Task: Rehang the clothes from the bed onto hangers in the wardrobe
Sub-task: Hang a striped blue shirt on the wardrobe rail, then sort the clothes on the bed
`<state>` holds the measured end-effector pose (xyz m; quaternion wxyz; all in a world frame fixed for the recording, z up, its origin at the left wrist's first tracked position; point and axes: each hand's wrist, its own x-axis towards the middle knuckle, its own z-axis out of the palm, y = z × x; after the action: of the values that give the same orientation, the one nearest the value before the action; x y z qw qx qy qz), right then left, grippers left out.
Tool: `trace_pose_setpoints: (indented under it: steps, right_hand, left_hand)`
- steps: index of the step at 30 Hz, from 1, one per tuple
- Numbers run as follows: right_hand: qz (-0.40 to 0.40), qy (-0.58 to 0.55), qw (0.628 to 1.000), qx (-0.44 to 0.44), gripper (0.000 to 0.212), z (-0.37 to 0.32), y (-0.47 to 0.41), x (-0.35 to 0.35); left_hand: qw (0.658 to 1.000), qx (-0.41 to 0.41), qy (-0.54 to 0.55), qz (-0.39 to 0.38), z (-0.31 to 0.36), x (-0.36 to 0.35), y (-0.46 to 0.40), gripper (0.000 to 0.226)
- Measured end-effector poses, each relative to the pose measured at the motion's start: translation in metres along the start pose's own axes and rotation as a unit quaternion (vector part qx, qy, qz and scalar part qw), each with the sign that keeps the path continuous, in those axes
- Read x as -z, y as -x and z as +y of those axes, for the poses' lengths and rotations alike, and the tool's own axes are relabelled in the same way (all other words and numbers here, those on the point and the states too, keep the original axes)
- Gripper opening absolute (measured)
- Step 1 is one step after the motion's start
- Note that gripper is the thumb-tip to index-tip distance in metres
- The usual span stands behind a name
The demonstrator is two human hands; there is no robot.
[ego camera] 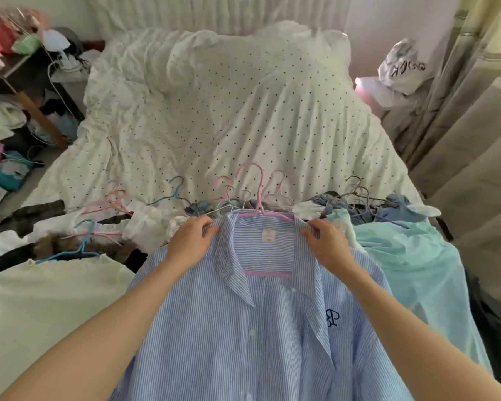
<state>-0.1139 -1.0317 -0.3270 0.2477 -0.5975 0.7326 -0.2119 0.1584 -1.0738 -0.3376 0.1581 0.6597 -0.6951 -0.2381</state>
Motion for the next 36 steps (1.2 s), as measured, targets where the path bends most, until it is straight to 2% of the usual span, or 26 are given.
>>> trace_pose_setpoints:
  steps: [9,15,18,21,23,26,29,33,36]
  right_hand:
    - [-0.069,0.022,0.997,-0.041,0.026,0.051,-0.055,-0.071]
    - [-0.094,0.036,0.994,-0.052,0.022,0.057,-0.061,-0.083]
    - [-0.099,0.071,0.992,-0.027,0.032,0.052,-0.048,-0.083]
    - [-0.061,0.089,0.994,0.033,0.040,0.039,-0.020,-0.083]
    - [-0.065,0.109,0.990,0.060,0.050,0.026,0.004,-0.082]
    - [-0.099,0.151,0.980,0.085,0.057,0.003,0.043,-0.080]
    - [-0.128,0.174,0.969,0.120,0.060,-0.012,0.087,-0.085]
    - [-0.186,0.181,0.951,0.167,0.075,-0.030,0.136,-0.101]
    - [-0.205,0.173,0.944,0.193,0.076,-0.052,0.155,-0.118]
  left_hand:
    - [0.995,0.037,-0.075,-0.050,-0.044,-0.071,-0.049,0.023]
    - [0.992,0.049,-0.048,-0.110,-0.059,-0.072,-0.043,0.027]
    - [0.990,0.017,-0.076,-0.115,-0.064,-0.067,-0.015,0.039]
    - [0.987,-0.029,-0.133,-0.087,-0.066,-0.055,0.024,0.047]
    - [0.982,-0.050,-0.162,-0.080,-0.068,-0.047,0.051,0.053]
    - [0.988,-0.007,-0.138,-0.065,-0.064,-0.032,0.092,0.056]
    - [0.993,0.043,-0.107,-0.016,-0.065,-0.023,0.144,0.055]
    - [0.990,0.046,-0.130,-0.023,-0.081,-0.017,0.221,0.047]
    - [0.984,0.044,-0.171,-0.025,-0.104,0.007,0.255,0.045]
